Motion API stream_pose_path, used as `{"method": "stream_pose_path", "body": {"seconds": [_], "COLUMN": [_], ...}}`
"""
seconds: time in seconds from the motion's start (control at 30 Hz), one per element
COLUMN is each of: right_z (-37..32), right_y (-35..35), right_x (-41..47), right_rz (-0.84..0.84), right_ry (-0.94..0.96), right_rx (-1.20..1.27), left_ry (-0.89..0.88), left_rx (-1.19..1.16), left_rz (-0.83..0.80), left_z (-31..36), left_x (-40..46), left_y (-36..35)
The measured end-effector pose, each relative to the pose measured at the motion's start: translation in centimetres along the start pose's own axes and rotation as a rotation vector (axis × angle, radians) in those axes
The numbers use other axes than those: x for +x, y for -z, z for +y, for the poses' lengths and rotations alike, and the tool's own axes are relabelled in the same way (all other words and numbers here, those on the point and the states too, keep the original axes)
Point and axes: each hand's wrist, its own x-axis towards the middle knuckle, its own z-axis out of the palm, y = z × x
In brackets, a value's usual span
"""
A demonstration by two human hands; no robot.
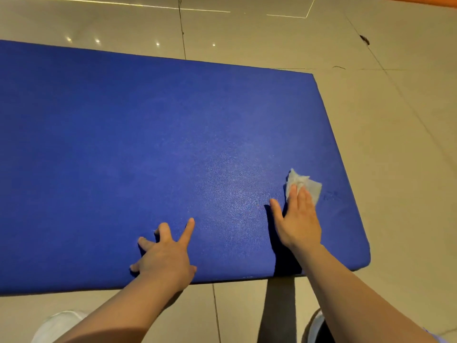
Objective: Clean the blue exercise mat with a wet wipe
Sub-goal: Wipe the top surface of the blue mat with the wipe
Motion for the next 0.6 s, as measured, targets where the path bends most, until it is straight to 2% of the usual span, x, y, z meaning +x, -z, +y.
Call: {"method": "stream_pose_path", "body": {"seconds": [0.13,0.2,0.27,0.37,0.43,0.5,0.53,0.6], "right_z": [-1.2,-2.1,-2.7,-4.5,-5.0,-4.8,-4.3,-3.0], "right_y": [0.1,1.0,1.9,3.4,3.8,4.1,4.2,4.2], "right_x": [0.1,-0.2,-0.4,-1.3,-1.8,-1.9,-1.7,-1.1], "right_rz": [0.113,0.214,0.212,-0.011,-0.245,-0.369,-0.353,-0.181], "right_ry": [-0.031,-0.060,-0.112,-0.111,-0.120,-0.088,-0.056,-0.001], "right_rx": [0.177,0.357,0.617,1.057,1.175,1.069,0.919,0.452], "left_ry": [-0.019,-0.038,-0.049,-0.044,-0.037,-0.037,-0.036,-0.035], "left_rx": [0.021,0.028,0.042,0.058,0.064,0.066,0.072,0.097], "left_rz": [0.006,0.015,0.019,0.006,0.003,0.002,0.003,0.018], "left_z": [-0.1,-0.3,-0.5,-0.6,-0.5,-0.5,-0.6,-0.5], "left_x": [0.0,0.1,0.4,0.5,0.5,0.5,0.4,0.3], "left_y": [0.0,0.1,0.1,0.2,0.3,0.4,0.3,0.2]}}
